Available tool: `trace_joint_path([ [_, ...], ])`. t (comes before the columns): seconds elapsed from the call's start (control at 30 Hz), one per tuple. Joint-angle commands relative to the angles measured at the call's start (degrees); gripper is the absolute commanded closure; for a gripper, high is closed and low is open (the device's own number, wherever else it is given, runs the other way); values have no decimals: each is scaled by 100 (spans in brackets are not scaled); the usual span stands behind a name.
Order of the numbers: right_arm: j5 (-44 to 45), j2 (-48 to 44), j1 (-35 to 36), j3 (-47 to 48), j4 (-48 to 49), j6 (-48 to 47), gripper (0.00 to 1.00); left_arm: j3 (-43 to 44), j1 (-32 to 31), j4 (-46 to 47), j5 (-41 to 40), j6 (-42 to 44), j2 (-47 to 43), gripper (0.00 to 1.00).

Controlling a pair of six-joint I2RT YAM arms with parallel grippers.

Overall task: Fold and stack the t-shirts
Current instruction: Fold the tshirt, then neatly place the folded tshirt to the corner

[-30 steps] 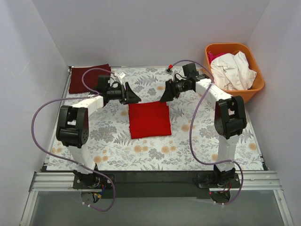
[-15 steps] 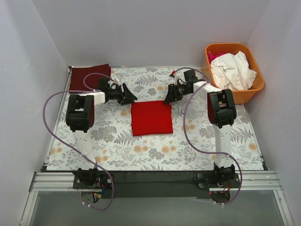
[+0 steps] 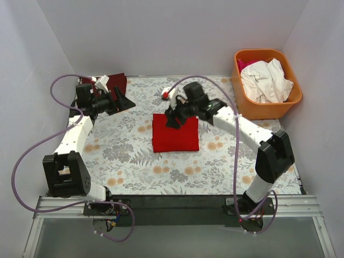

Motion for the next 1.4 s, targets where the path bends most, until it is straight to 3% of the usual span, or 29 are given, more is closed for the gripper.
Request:
trace_joint_path([
  [0.0, 1583, 17, 1208, -526, -260, -515, 42, -351, 393, -944, -230, -67, -108, 19],
  [0.23, 2333, 702, 2230, -237, -277, -506, 45, -457, 623, -1280, -362, 240, -196, 19],
  [0.5, 2378, 1598, 2267, 255, -295, -480, 50, -685, 632, -1183, -477, 513, -21, 20],
  [0.77, 2334, 1907, 2284, 598, -295, -462, 53, -975, 632, -981, -318, 592, -29, 20],
  [1.23, 2246, 2548, 2293, 441, -163, -462, 55, -1380, 632, -770, -274, 347, -47, 21],
  [1.33, 2167, 2593, 2179, 431, -172, -401, 77, -1494, 632, -709, -204, 189, 32, 21],
  [1.37, 2141, 2575, 2153, 440, -163, -383, 98, -1512, 641, -691, -126, 136, 58, 21],
])
